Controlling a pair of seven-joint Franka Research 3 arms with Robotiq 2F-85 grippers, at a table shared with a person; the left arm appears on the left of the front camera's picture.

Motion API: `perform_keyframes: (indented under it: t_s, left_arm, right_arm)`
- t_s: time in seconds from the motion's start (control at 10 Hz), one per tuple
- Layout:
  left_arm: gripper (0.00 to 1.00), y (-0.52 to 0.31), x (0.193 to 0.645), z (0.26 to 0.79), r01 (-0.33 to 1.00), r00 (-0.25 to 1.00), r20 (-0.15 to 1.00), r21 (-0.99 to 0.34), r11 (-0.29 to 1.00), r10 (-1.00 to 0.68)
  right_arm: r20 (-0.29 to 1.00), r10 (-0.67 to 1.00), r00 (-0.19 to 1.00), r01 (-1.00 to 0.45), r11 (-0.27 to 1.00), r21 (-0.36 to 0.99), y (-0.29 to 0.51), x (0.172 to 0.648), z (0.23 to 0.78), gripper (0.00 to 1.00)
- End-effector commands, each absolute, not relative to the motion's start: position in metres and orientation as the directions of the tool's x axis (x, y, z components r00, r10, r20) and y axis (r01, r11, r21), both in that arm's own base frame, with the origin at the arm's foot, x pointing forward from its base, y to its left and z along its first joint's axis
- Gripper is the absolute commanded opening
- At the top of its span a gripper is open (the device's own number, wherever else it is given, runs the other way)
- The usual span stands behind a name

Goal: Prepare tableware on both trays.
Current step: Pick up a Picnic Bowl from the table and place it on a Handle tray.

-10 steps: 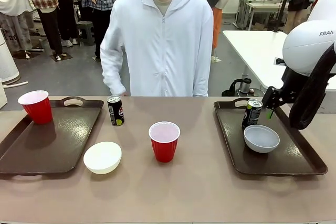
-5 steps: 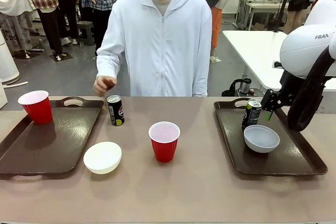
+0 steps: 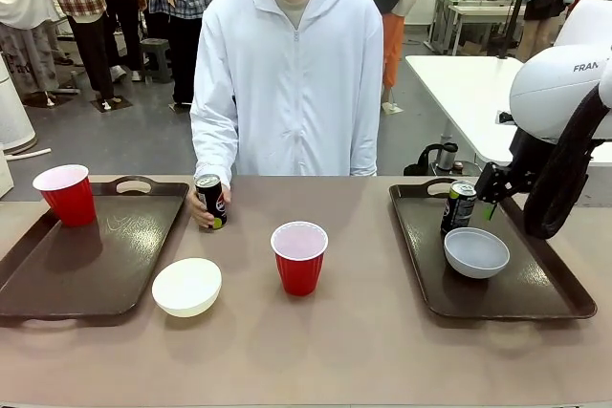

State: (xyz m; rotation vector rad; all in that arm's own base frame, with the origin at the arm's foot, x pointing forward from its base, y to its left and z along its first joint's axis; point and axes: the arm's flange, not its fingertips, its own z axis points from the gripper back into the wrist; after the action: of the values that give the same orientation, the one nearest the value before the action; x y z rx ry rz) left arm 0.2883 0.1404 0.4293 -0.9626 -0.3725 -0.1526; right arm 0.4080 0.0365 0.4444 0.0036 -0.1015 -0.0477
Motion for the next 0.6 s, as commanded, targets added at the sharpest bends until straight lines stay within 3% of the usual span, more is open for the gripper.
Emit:
perform_keyframes:
  t_s: [0.0,0.3,0.5]
  left_arm:
    - [1.0,0.141,0.287,0.429,0.303,0.923,0.383,-0.771,0.56,0.028]
    - [1.0,0.141,0.287,0.429,0.303,0.923,0.383,-0.771,0.56,0.028]
    - [1.0,0.143,0.29,0.442,0.316,0.923,0.384,-0.745,0.588,-0.009]
  right_arm:
    - [0.058,-0.006,0.998,-0.002,0.99,0.14,0.025,0.386,0.453,0.99]
    - [0.051,0.033,0.998,-0.053,0.885,0.462,-0.064,0.35,0.498,0.99]
    - [0.091,0.052,0.994,-0.096,0.794,0.6,-0.121,0.329,0.512,0.99]
